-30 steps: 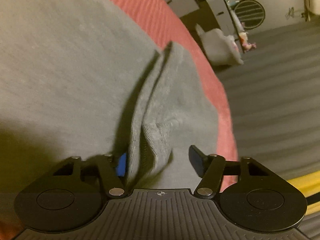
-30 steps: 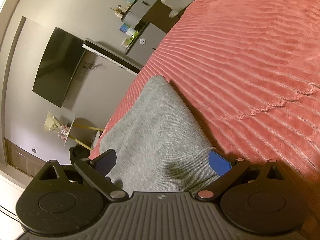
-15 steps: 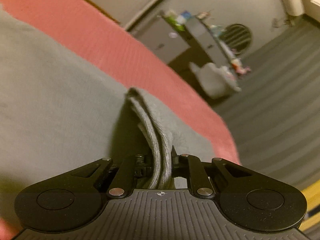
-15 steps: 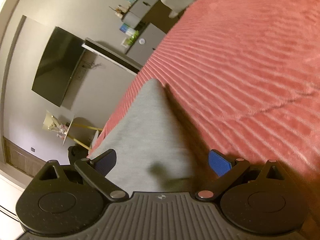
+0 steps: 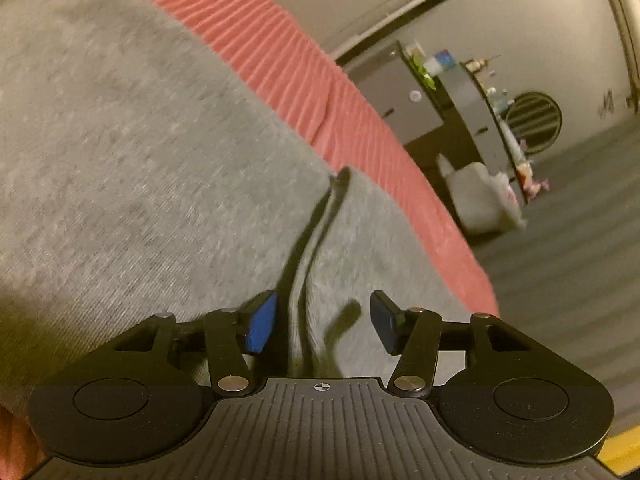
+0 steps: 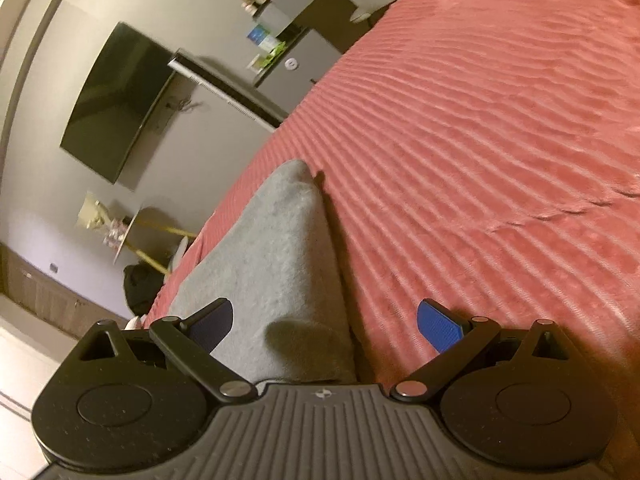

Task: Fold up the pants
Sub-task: 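Grasp the sweatpants edge with the right tool and smooth it flat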

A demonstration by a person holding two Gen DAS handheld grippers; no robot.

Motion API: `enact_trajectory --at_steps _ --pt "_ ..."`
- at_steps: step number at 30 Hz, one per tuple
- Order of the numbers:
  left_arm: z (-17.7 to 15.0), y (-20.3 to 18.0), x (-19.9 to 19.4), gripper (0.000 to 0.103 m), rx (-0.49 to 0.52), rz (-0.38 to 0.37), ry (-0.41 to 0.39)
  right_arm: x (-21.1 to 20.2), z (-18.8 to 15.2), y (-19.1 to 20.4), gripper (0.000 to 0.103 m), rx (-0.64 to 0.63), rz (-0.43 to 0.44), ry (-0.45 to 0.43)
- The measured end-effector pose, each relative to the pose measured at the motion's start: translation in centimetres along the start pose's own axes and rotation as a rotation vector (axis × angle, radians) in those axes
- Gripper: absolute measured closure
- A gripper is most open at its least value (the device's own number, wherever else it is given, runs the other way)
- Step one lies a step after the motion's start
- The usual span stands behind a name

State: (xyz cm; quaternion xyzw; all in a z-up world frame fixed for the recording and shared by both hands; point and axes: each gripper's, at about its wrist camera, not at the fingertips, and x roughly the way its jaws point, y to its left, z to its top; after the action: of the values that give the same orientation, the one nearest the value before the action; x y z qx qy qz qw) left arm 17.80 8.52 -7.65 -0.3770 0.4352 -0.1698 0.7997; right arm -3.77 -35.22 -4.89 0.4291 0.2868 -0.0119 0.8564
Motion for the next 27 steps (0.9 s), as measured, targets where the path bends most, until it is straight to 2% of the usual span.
enact_trajectory --at_steps 3,5,8,12,13,14,16,18,19,20,21,22,23,25,27 --pt "0.2 1.1 0.1 0.046 -0.032 -0.012 0.025 -0.4 -0.3 0.8 0.004 0.004 0.011 0.023" --pt "-0.3 1.1 -0.5 0.046 -0.031 -0.011 0.025 -0.8 -1.0 1.0 0.004 0.067 0.059 0.053" --pt "-1.1 0.0 -1.3 0.046 -0.008 0.012 -0.03 -0.8 -2.7 0.5 0.004 0.2 0.176 0.119" --pt "-2.7 -1.8 -2.8 0.043 0.042 0.013 -0.104 1.0 -4.1 0.8 0.004 0.268 0.212 0.12" --pt "-3.3 -2.0 -3.1 0.037 0.05 0.016 -0.113 1.4 -4.2 1.1 0.004 0.277 0.232 0.105" --pt "-3.9 -2.2 -2.9 0.032 0.053 0.025 -0.102 2.0 -4.3 1.4 0.004 0.282 0.248 0.092" --pt "-4.7 -2.5 -2.5 0.031 0.064 0.066 -0.087 3.3 -4.6 2.2 0.004 0.269 0.253 0.084" --pt "-5.1 -2.8 -1.9 0.031 0.11 0.142 -0.078 4.1 -4.6 2.6 0.004 0.228 0.197 0.066" --pt "-5.0 -2.7 -1.4 0.035 0.118 0.174 -0.07 3.9 -4.5 2.4 0.008 0.205 0.159 0.031" --pt "-5.0 -2.5 -1.2 0.043 0.123 0.196 -0.07 3.4 -4.2 2.0 0.017 0.186 0.108 -0.014" --pt "-5.0 -2.3 -1.3 0.046 0.125 0.211 -0.081 2.4 -3.9 1.4 0.025 0.175 0.036 -0.082" --pt "-5.0 -2.5 -1.4 0.046 0.134 0.223 -0.097 1.7 -3.6 0.3 0.045 0.212 0.017 -0.114" --pt "-5.0 -2.6 -1.5 0.046 0.147 0.233 -0.109 1.4 -3.5 -1.0 0.063 0.283 0.018 -0.102" --pt "-5.2 -2.9 -1.8 0.046 0.17 0.255 -0.134 1.4 -3.8 -2.6 0.066 0.392 0.039 -0.084" --pt "-5.2 -3.1 -1.9 0.044 0.17 0.256 -0.149 1.2 -4.1 -1.6 0.063 0.343 0.03 -0.082"
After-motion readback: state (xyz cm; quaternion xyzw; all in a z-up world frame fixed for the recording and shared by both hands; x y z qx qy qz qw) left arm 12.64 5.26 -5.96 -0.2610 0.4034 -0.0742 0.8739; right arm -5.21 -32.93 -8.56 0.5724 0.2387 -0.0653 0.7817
